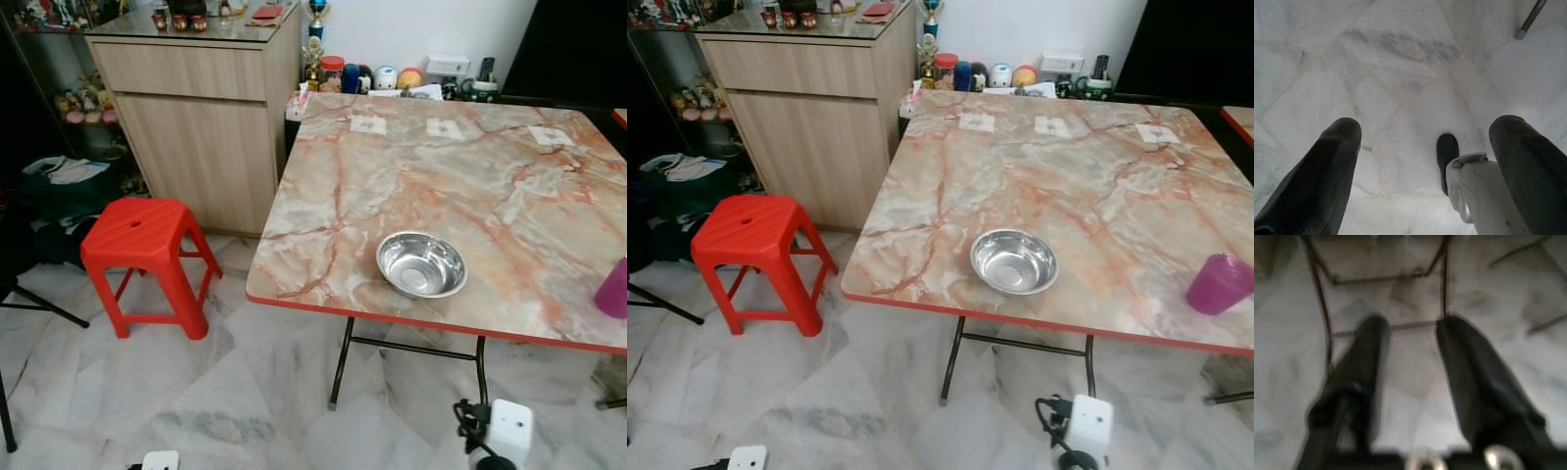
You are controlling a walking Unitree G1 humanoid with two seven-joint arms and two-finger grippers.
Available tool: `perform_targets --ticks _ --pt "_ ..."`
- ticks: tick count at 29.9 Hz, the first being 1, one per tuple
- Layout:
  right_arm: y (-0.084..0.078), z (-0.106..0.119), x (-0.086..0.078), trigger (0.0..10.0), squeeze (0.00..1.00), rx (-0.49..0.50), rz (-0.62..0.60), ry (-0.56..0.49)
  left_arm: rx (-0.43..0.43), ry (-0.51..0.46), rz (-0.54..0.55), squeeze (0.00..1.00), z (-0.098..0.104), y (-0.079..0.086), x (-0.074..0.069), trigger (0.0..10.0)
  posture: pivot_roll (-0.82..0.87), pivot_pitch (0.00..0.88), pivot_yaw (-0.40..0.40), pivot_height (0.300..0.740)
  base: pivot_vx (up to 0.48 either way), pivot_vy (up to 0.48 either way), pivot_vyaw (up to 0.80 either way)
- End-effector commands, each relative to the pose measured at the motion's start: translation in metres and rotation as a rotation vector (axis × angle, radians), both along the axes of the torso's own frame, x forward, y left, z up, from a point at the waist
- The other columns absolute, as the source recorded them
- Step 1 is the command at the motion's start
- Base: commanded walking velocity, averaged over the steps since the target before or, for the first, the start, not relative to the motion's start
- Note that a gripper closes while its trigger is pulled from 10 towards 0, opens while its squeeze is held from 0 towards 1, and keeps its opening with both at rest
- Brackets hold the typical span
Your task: Setting the table
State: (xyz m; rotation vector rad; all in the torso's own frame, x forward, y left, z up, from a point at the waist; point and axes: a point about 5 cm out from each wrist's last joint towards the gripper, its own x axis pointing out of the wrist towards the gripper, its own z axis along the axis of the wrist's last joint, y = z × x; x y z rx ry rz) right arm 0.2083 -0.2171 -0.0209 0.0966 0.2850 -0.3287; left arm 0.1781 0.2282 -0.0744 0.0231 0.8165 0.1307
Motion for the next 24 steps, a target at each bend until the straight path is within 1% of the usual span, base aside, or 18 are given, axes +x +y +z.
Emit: perform_targets --ticks 1,3,4,5,8,9,10,12,14,17,18,20,21,22,24 --pt "0.0 0.011 -0.004 10.0 0.0 -0.02 -0.001 -0.051 0.0 0.023 0.009 0.0 -0.003 0.001 -0.006 10.0 0.0 0.083 -0.046 0.74 0.0 0.0 0.0" --pt "0.0 0.017 -0.009 10.0 0.0 -0.016 -0.014 -0.079 -0.001 0.023 0.01 0.0 -0.003 0.001 -0.006 10.0 0.0 0.083 -0.046 0.74 0.0 0.0 0.0" --pt "0.0 0.022 -0.011 10.0 0.0 -0.029 -0.009 -0.098 -0.001 0.023 0.009 0.0 -0.003 0.001 -0.006 10.0 0.0 0.083 -0.045 0.74 0.0 0.0 0.0" --pt "0.001 0.032 -0.011 10.0 0.0 -0.066 0.019 -0.134 -0.001 0.023 0.008 0.0 -0.003 0.001 -0.006 10.0 0.0 0.084 -0.044 0.74 0.0 0.0 0.0" --pt "0.003 0.043 -0.009 10.0 0.0 -0.092 0.043 -0.169 0.0 0.022 0.008 0.0 -0.003 0.001 -0.005 10.0 0.0 0.084 -0.042 0.74 0.0 0.0 0.0" --pt "0.003 0.056 -0.003 10.0 0.0 -0.103 0.053 -0.207 0.001 0.022 0.007 0.0 -0.003 0.002 -0.005 10.0 -0.01 0.085 -0.041 0.74 0.0 0.0 0.0" --pt "0.003 0.056 -0.003 10.0 0.0 -0.103 0.053 -0.207 0.001 0.022 0.007 0.0 -0.003 0.002 -0.005 10.0 -0.01 0.085 -0.041 0.74 0.0 0.0 0.0" --pt "0.006 0.08 0.016 10.0 0.0 -0.094 0.068 -0.256 0.003 0.017 0.01 0.0 -0.002 0.002 -0.005 10.0 -0.01 0.086 -0.038 0.74 0.0 0.0 0.0" --pt "0.009 0.092 0.03 10.0 0.0 -0.093 0.091 -0.279 0.003 0.016 0.01 0.0 -0.002 0.002 -0.005 10.0 0.0 0.084 -0.039 0.74 0.0 0.0 0.0" --pt "0.012 0.103 0.042 10.0 0.0 -0.055 0.089 -0.315 0.003 0.017 0.011 0.0 -0.002 0.002 -0.005 10.0 0.0 0.084 -0.04 0.74 0.0 0.0 0.0" --pt "0.017 0.11 0.048 10.0 0.0 -0.032 0.113 -0.343 0.004 0.018 0.012 0.0 -0.002 0.002 -0.005 10.0 0.01 0.087 -0.039 0.74 0.0 0.0 0.0" --pt "0.019 0.112 0.05 10.0 0.0 -0.028 0.123 -0.35 0.005 0.018 0.012 0.0 -0.002 0.002 -0.005 10.0 0.01 0.087 -0.039 0.74 0.0 0.0 0.0" --pt "0.022 0.115 0.052 10.0 0.96 -0.015 0.142 -0.356 0.005 0.017 0.013 0.0 -0.002 0.002 -0.005 10.0 0.01 0.089 -0.039 0.74 0.0 0.0 0.0" --pt "0.025 0.116 0.054 10.0 1.0 -0.006 0.156 -0.354 0.006 0.017 0.013 0.0 -0.002 0.002 -0.005 10.0 0.01 0.089 -0.039 0.74 0.0 0.0 0.0" --pt "0.03 0.119 0.055 10.0 1.0 0.036 0.162 -0.348 0.006 0.017 0.016 0.0 -0.002 0.002 -0.005 10.0 0.01 0.092 -0.039 0.74 0.0 0.0 0.0"
